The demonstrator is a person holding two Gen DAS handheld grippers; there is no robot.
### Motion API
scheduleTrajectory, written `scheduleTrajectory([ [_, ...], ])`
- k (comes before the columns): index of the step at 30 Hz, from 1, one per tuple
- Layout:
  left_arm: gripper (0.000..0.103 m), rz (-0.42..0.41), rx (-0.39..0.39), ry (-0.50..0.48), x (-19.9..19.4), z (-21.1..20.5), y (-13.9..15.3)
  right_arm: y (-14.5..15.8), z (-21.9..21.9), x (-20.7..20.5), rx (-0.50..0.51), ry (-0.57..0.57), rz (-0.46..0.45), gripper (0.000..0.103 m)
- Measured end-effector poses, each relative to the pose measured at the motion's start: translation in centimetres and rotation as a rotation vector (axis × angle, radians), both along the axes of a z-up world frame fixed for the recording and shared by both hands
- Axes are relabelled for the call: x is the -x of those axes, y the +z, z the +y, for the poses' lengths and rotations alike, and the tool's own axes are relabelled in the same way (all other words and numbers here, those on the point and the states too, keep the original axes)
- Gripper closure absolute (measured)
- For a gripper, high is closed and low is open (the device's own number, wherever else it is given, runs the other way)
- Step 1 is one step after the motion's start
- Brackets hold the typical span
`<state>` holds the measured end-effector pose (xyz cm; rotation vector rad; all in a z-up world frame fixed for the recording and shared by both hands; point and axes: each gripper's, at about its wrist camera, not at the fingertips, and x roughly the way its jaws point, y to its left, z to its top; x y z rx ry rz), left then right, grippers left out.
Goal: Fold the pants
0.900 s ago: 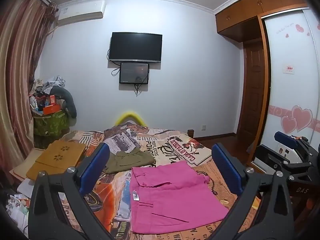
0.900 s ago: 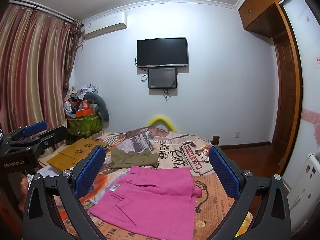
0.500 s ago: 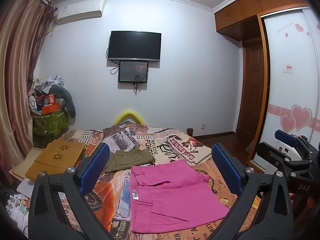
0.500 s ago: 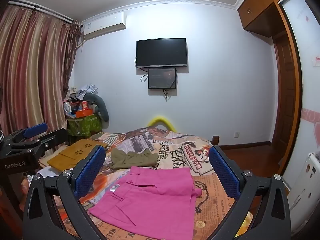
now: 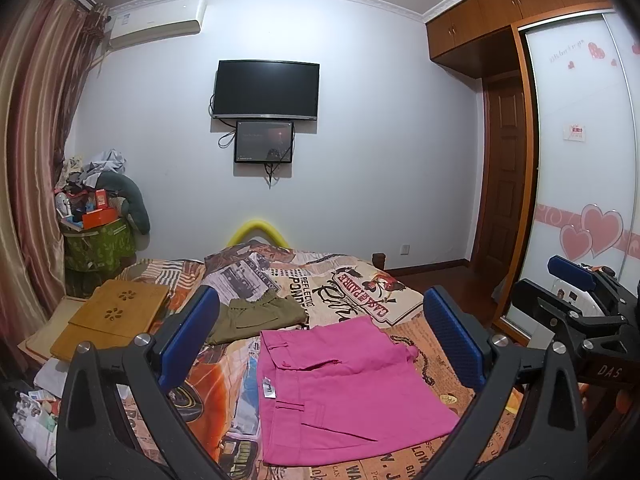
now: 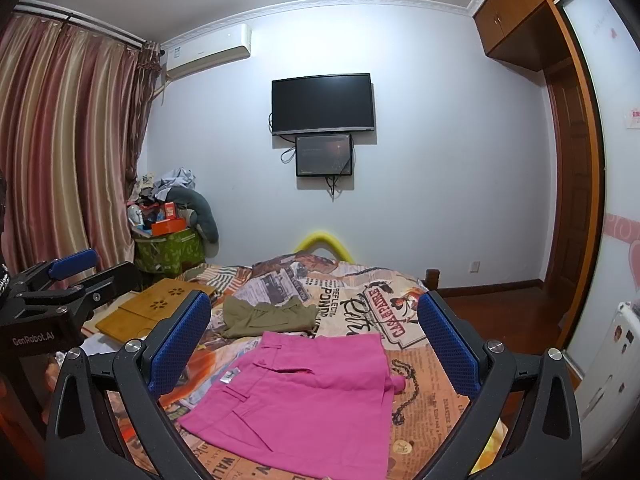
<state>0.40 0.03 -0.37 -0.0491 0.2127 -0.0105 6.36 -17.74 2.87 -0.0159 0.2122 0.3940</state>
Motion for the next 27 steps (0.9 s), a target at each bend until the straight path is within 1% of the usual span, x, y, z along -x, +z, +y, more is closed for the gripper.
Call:
scheduleTrajectory([
  [9,0.0,-0.001,-0.016,-0.004,-0.1,-0.33,-0.12,0.03,-0.02,-0.03,-0.002,0.0,0.003,0.0],
  [27,0.0,0.0,-0.017,-0.005,0.03,-0.4,-0.22,-0.09,0.03,-0.11,-0.004,-0.001,0.007,0.0],
])
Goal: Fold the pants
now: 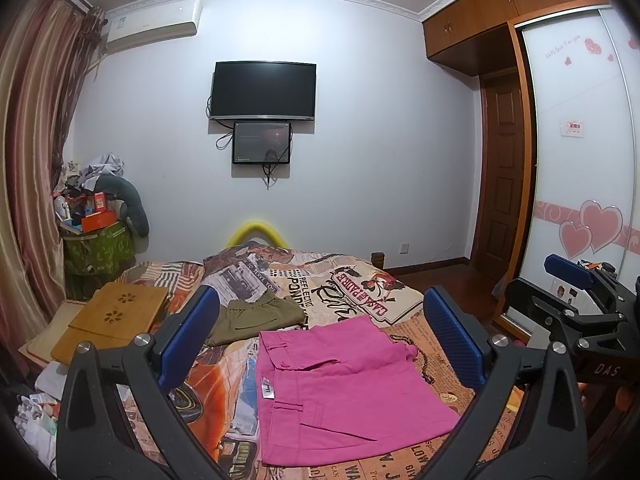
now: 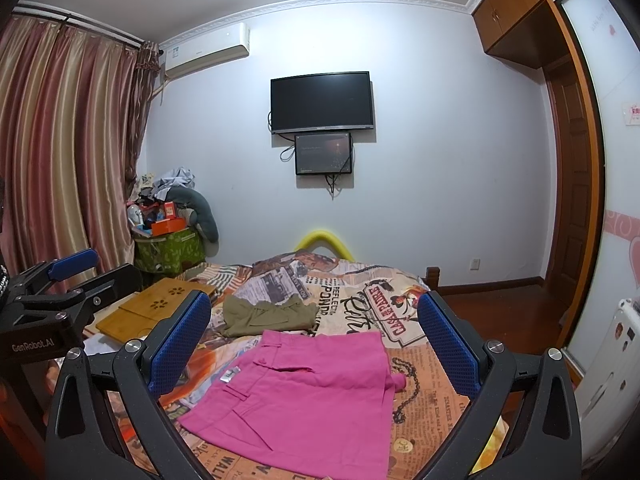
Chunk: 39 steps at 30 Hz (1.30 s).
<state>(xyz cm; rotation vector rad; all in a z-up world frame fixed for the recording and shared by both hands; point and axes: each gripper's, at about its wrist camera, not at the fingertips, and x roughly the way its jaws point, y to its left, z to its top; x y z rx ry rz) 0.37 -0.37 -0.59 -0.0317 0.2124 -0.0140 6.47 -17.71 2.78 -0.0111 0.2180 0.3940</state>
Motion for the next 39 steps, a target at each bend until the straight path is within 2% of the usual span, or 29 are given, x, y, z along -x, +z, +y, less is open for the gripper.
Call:
scheduleTrajectory([
  [39,0.0,0.008,-0.002,0.006,-0.48,-0.21,0.12,-0.72,-0.01,-0.7,0.0,0.017,0.014,0.0],
])
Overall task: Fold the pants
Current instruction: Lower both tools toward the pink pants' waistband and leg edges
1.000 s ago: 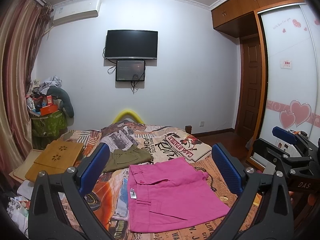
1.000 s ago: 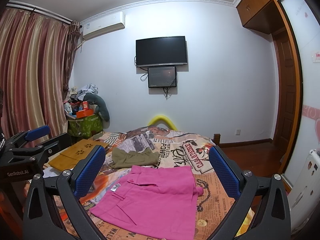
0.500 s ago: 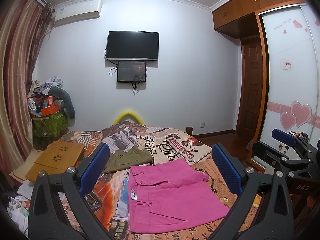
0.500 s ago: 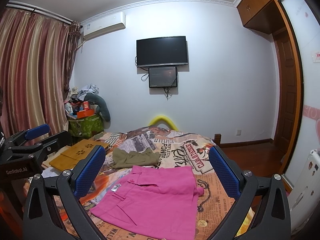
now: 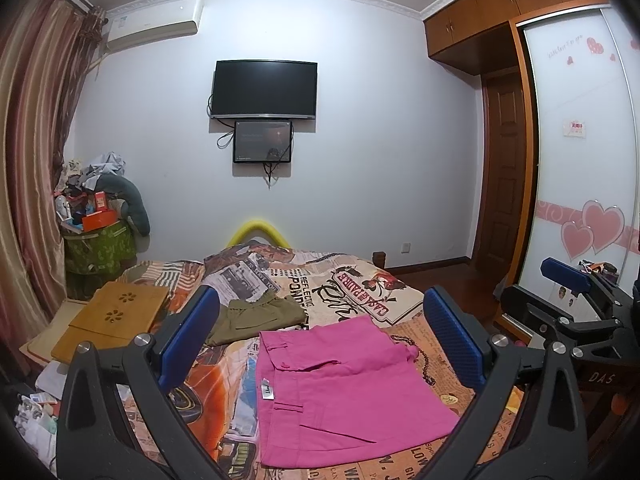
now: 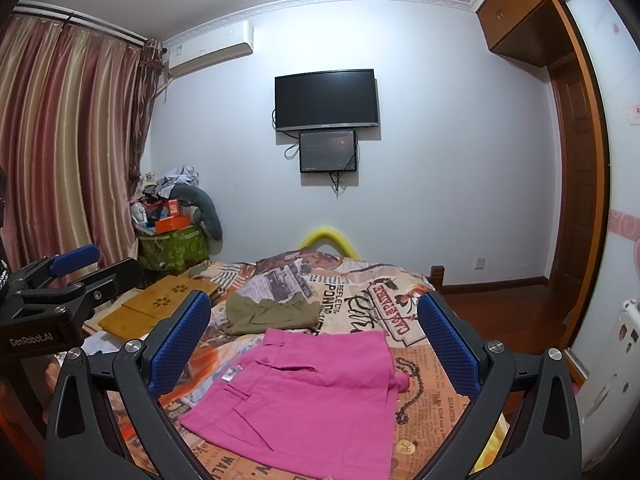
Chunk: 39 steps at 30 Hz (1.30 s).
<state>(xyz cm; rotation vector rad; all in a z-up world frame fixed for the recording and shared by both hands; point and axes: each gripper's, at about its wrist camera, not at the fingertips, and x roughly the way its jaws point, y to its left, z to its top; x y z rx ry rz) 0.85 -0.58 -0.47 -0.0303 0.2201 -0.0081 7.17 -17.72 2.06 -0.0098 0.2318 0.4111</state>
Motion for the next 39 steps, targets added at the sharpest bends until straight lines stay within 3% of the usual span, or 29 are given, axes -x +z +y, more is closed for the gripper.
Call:
scheduleTrajectory([
  [6,0.0,0.077,0.009,-0.007,-2.5,0.4,-1.5,-1.3,-0.2,-1.7,0.013,-0.01,0.052,0.0],
  [22,0.0,0.413,0.054,0.098,-14.5,4.1,-11.4,-10.4,-2.4,-10.5,0.079,-0.106,0.394,0.0],
  [34,0.0,0.585,0.029,0.078,-21.6,5.8,-17.0,-14.2,-3.3,-15.7,0.103,-0.096,0.526,0.0],
  [39,0.0,0.661,-0.038,0.06,-23.8,5.9,-19.3,-16.0,-3.3,-17.9,0.144,-0.072,0.563,0.0],
])
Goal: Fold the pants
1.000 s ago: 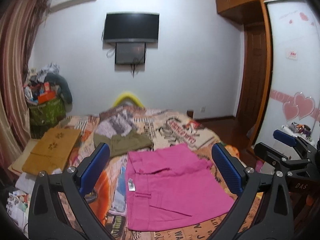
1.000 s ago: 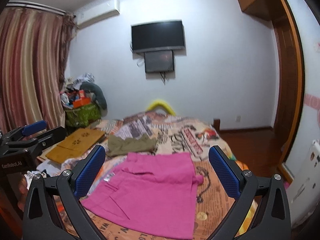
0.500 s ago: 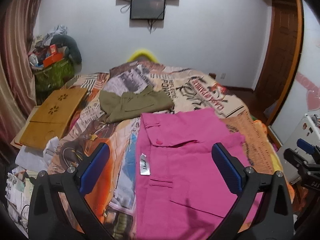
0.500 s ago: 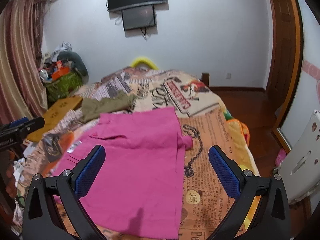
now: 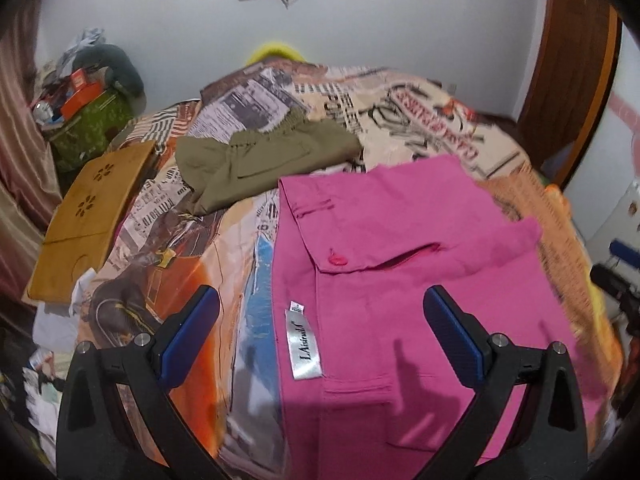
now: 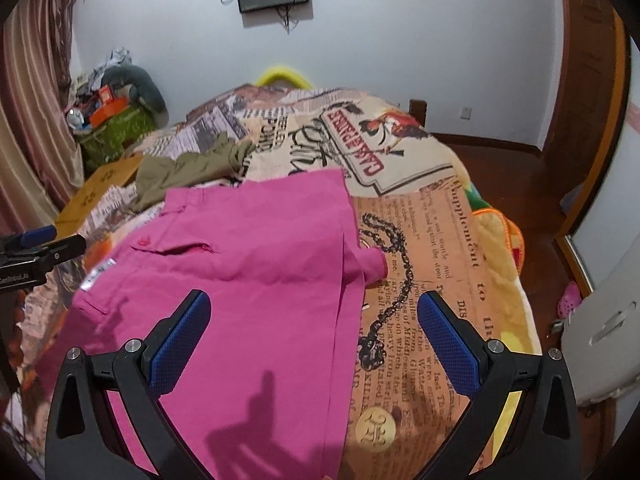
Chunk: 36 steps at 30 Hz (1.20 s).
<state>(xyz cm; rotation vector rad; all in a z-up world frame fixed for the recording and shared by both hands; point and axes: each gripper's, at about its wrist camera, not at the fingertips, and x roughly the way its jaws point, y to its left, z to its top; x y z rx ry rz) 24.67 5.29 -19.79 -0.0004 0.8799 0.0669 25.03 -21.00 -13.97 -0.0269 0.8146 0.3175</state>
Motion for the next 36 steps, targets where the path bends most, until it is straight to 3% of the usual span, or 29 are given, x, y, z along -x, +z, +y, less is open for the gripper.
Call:
scheduleTrajectory([
  [3,0.0,0.046,-0.002,-0.036,-0.7,0.1,-1.5,-1.4,-0.1,-1.3,0.0,-0.005,0.051,0.001],
  [6,0.001,0.097,0.047,-0.047,-1.4,0.6,-3.0,-2.8,-0.3,-2.5,-0.01,-0.01,0.098,0.002],
  [10,0.025,0.156,0.094,-0.05,-2.3,1.3,-4.1,-4.1,-0.2,-3.5,0.008,0.016,0.127,0.006],
  [12,0.03,0.165,0.115,-0.06,-2.7,1.3,-4.4,-4.7,-0.3,-3.9,0.005,0.031,0.145,0.01],
  [15,0.037,0.169,0.108,-0.08,-3.7,1.0,-4.3,-5.2,-0.3,-4.5,-0.004,0.053,0.162,0.019],
  [19,0.067,0.213,0.139,-0.089,-4.9,1.3,-4.8,-5.8,-0.6,-5.3,-0.04,0.07,0.19,0.04],
  [26,0.067,0.257,0.168,-0.068,-5.6,2.0,-6.0,-6.4,-1.3,-6.1,-0.086,0.083,0.216,0.065],
  [31,0.067,0.281,0.218,-0.07,-5.9,2.5,-6.3,-6.9,-1.6,-6.5,-0.094,0.097,0.235,0.068],
  [36,0.068,0.287,0.242,-0.105,-6.6,2.0,-6.6,-6.7,-1.2,-6.8,-0.111,0.12,0.231,0.078],
])
